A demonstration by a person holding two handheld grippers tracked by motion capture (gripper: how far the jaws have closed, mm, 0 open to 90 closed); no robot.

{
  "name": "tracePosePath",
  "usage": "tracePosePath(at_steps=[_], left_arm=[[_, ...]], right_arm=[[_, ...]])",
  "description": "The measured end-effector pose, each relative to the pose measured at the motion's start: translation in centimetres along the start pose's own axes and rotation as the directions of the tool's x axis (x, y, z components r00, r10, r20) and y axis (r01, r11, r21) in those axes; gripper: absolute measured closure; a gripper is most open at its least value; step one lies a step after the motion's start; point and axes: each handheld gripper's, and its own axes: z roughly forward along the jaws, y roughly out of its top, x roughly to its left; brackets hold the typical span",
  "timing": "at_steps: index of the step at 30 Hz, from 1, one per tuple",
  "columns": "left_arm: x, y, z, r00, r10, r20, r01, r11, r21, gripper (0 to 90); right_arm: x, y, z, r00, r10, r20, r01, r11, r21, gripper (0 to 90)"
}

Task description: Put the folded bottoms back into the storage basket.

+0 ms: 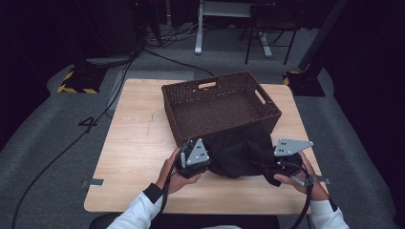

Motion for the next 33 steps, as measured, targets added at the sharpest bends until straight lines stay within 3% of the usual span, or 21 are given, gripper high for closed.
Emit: tracePosePath(at_steps=[14,33], left_arm=[[1.8,3.1,-1.8,0.998,0.028,-0.056,-0.031,0.9985,-0.045,80.2],[5.5,4.8,-2.9,0.9948,0.017,-0.1,-0.023,0.9976,-0.065,80.2]], right_arm=[[-2.0,3.7,-0.9,0.9994,-0.021,0.026,0.022,0.999,-0.04,60.2],[-5.3,8.1,0.3,0.9969,-0.07,0.037,0.071,0.997,-0.031,59.9]])
